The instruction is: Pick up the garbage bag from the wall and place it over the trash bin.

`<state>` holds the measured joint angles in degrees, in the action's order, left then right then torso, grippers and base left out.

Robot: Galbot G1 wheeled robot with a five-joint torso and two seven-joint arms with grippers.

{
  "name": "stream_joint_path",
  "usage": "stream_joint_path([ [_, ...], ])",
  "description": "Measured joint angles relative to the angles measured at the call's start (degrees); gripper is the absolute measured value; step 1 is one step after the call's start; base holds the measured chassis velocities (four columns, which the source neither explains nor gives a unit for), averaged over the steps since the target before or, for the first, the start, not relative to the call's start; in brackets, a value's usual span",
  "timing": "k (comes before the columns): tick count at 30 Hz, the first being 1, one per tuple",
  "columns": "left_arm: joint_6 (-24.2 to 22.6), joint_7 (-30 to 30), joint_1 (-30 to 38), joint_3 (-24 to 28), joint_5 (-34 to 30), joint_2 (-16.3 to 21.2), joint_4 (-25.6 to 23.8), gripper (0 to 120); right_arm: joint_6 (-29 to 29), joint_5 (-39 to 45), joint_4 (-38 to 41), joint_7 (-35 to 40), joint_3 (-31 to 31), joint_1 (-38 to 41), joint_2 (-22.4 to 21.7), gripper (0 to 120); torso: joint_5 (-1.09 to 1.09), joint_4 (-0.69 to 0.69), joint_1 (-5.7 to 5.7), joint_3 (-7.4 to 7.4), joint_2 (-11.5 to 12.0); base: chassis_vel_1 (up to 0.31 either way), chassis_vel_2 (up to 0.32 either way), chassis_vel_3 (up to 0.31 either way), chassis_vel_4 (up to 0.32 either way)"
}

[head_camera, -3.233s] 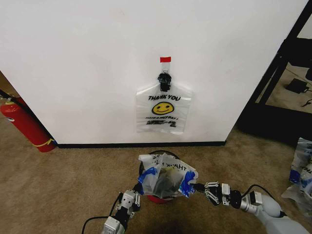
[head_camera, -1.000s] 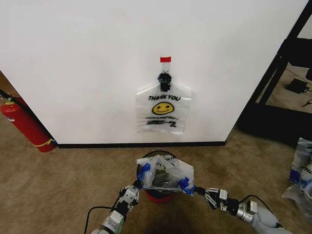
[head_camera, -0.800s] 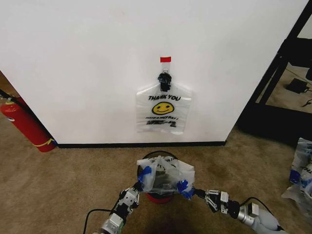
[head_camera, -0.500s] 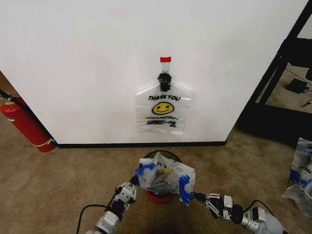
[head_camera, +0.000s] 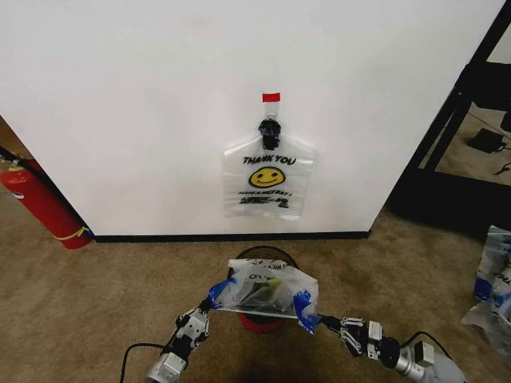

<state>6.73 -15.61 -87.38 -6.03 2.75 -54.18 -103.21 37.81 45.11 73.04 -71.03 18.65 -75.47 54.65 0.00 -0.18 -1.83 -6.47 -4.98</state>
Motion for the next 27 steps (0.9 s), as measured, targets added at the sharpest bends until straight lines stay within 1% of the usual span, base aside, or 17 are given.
stream_joint_path([
  [2, 0.05, -0.02, 0.72, 0.43, 0.26, -0.61, 0.75, 0, -0.06, -0.43, -0.55, -0.61, -0.13, 0.17, 0.13, 0, 0.0, 0.0, 0.0, 0.0, 0.0, 0.0, 0.0, 0.0, 0.0],
  [6, 0.01, -0.03, 0.74, 0.84, 0.56, -0.98, 0.48, 0, -0.51, -0.66, -0.98, -2.42, -0.14, 0.2, 0.2, 0, 0.0, 0.0, 0.0, 0.0, 0.0, 0.0, 0.0, 0.0, 0.0],
  [11, -0.13, 0.12, -1.43, 0.86, 1.38, -0.26, -3.01, 0, -1.89, -0.55, 1.23, -5.57, 0.61, -1.73, -0.89, 0, 0.01, 0.0, 0.0, 0.0, 0.0, 0.0, 0.0, 0.0, 0.0],
  [14, -0.14, 0.18, -1.52, 0.84, 1.8, -0.15, -2.86, 0, -2.07, -0.71, 1.42, -6.44, 1.02, -2.0, -1.07, 0, 0.0, 0.0, 0.0, 0.0, 0.0, 0.0, 0.0, 0.0, 0.0],
  [17, -0.11, 0.25, -0.63, 1.02, 2.26, -0.63, -1.12, 0, -1.79, -1.73, 0.25, -6.86, 1.46, -1.58, -0.77, 0, 0.0, 0.0, 0.0, 0.0, 0.0, 0.0, 0.0, 0.0, 0.0],
  [21, -0.07, 0.31, 1.17, 1.48, 2.52, -1.68, 1.15, 0, -0.51, -2.68, -1.98, -5.05, 1.52, -0.42, -0.17, 0, 0.0, 0.0, 0.0, 0.0, 0.0, 0.0, 0.0, 0.0, 0.0],
  [25, -0.07, 0.34, 4.49, 2.08, 2.53, -3.36, 4.16, 0, 2.25, -2.37, -5.9, 0.36, 0.38, 2.09, 1.17, 0, 0.01, 0.0, 0.0, 0.0, 0.0, 0.0, 0.0, 0.0, 0.0],
  [27, -0.11, 0.34, 5.28, 2.15, 2.46, -3.69, 4.71, 0, 2.75, -1.13, -6.24, 2.64, -0.35, 2.42, 1.48, 0, 0.01, 0.0, 0.0, 0.0, 0.0, 0.0, 0.0, 0.0, 0.0],
])
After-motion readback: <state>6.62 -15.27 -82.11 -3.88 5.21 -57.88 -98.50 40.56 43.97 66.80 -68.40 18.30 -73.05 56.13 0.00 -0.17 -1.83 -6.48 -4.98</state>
